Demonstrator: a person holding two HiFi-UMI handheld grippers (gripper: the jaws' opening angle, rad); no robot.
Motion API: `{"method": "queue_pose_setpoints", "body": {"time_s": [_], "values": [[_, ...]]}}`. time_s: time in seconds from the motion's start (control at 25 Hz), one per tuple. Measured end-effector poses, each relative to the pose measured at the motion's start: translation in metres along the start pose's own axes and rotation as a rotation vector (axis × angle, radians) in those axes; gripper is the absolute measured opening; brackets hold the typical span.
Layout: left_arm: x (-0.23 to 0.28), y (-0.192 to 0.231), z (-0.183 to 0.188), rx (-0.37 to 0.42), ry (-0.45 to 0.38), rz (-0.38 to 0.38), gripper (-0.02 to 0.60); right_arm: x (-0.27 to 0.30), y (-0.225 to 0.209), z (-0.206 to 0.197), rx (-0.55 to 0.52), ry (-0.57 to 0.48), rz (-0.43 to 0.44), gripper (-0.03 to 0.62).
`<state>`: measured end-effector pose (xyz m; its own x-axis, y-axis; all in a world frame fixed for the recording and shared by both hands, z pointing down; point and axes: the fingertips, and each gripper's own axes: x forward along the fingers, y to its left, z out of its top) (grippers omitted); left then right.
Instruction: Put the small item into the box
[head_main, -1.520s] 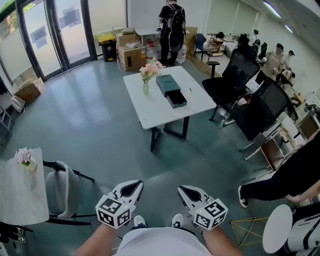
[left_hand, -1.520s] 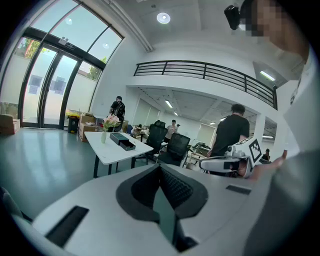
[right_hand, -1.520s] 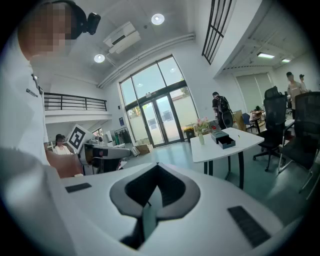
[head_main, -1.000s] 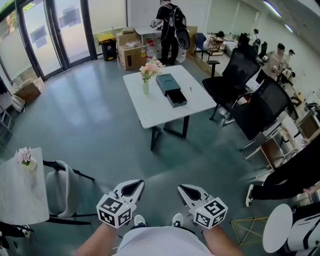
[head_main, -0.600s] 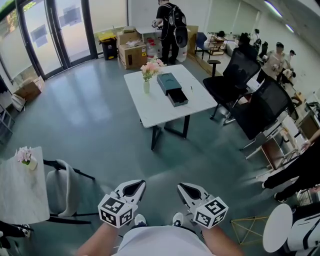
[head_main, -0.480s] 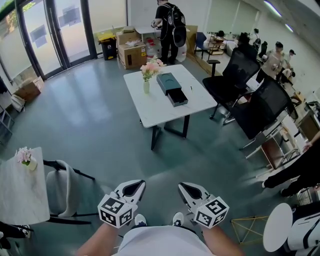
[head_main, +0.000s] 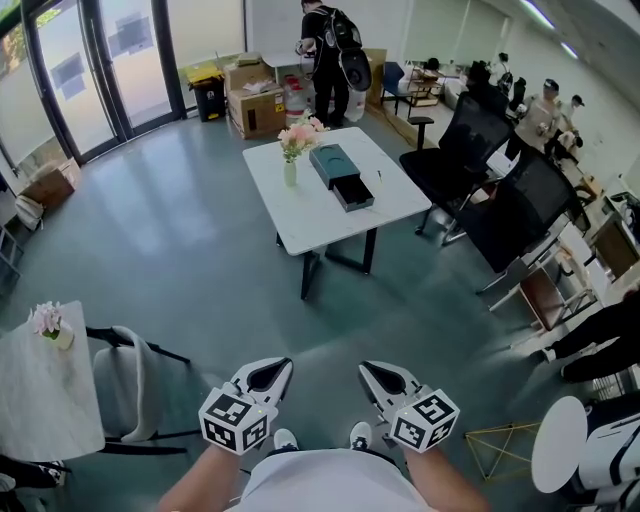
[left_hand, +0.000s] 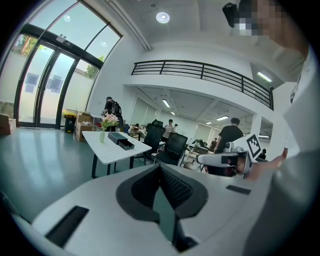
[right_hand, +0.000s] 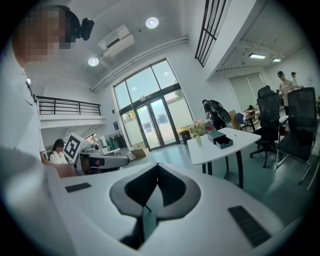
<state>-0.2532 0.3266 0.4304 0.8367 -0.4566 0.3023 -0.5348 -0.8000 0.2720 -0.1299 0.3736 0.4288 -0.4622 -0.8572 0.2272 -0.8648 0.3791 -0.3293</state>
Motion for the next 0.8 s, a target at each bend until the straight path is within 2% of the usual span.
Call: {"method": "queue_pose_setpoints", "body": {"time_s": [0.2, 0.4, 0.8], "values": [[-0.009, 0.016, -0.003, 0.001, 0.017, -0.005, 0.012, 0.015, 0.011, -0.002, -0.002, 0.003, -0.017, 0.015], [-0.016, 0.034, -0.012, -0.008, 0.068, -0.027, 0.012, 0.032, 0.020, -0.006, -0.001, 0.006, -0.045, 0.015], [-0.014, 0.051, -0.042, -0.050, 0.146, -0.080, 0.012, 0.051, 0.033, -0.033, 0.020, 0.076, -0.067, 0.015]]}}
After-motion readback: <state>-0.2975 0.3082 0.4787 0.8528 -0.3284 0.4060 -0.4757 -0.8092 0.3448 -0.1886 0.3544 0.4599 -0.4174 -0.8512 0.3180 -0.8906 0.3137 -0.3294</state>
